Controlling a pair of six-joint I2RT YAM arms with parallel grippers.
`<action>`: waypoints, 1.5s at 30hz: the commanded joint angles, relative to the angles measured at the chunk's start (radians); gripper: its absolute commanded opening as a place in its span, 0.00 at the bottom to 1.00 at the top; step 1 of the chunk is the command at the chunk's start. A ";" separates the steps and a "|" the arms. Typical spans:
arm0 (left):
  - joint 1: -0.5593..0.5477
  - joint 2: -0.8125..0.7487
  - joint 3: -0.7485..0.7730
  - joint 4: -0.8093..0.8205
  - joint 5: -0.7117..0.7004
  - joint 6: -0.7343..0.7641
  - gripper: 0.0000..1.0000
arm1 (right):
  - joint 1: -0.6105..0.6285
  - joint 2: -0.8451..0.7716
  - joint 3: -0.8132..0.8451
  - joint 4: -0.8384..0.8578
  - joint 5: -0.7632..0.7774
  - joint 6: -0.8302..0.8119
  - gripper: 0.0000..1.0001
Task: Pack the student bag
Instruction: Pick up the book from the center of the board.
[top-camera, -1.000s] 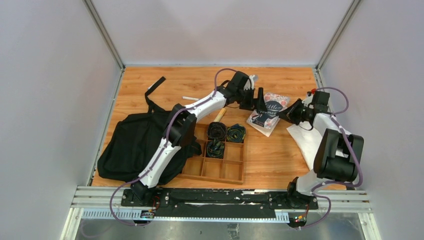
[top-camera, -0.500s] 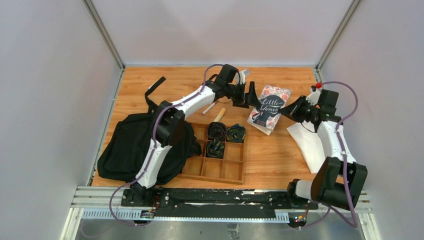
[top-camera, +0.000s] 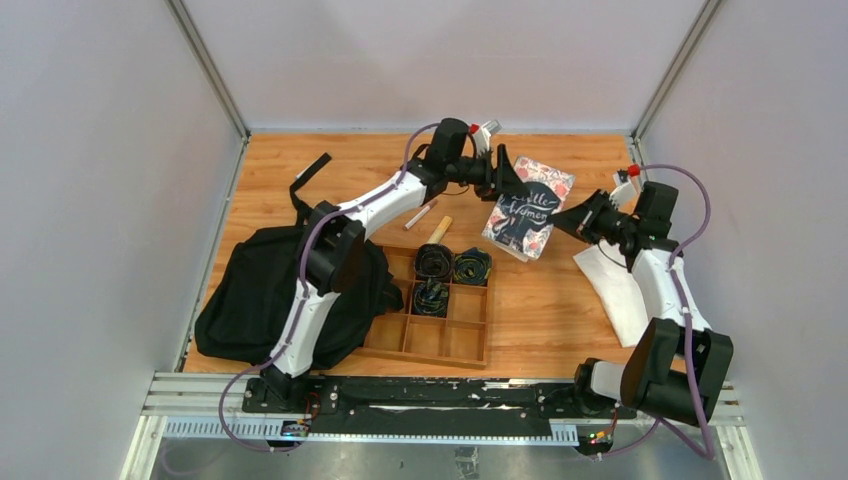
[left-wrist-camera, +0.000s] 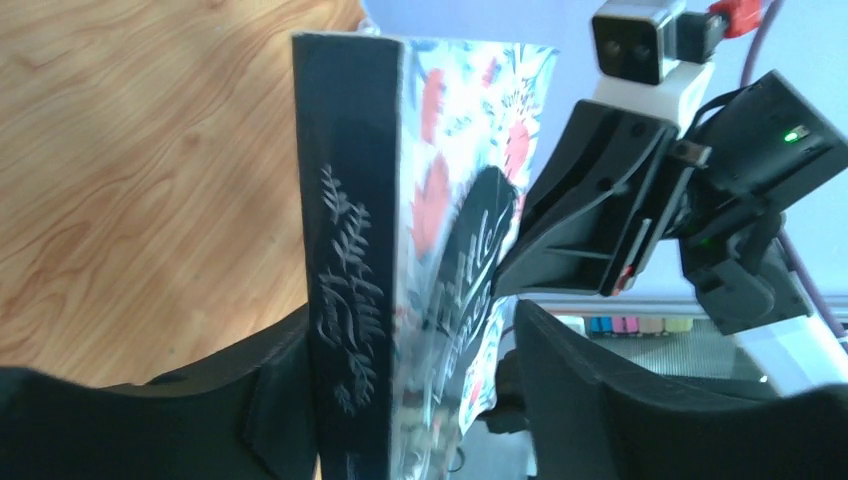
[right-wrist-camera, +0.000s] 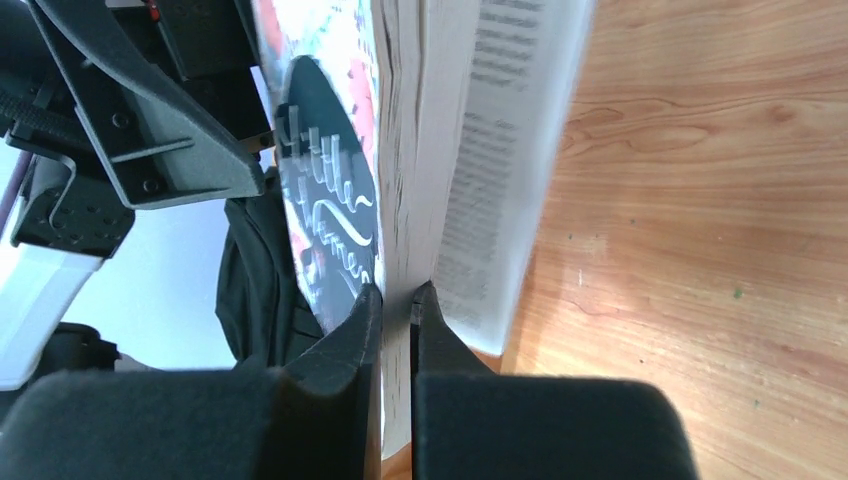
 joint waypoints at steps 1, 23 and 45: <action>-0.044 0.023 0.088 0.079 0.024 -0.101 0.49 | 0.018 0.003 0.025 0.012 -0.078 0.002 0.00; -0.067 -0.392 -0.293 0.528 -0.581 -0.484 0.00 | -0.020 -0.577 -0.535 0.842 0.066 0.824 1.00; -0.116 -0.414 -0.332 0.589 -0.611 -0.481 0.00 | 0.243 -0.383 -0.363 1.090 0.254 0.812 0.99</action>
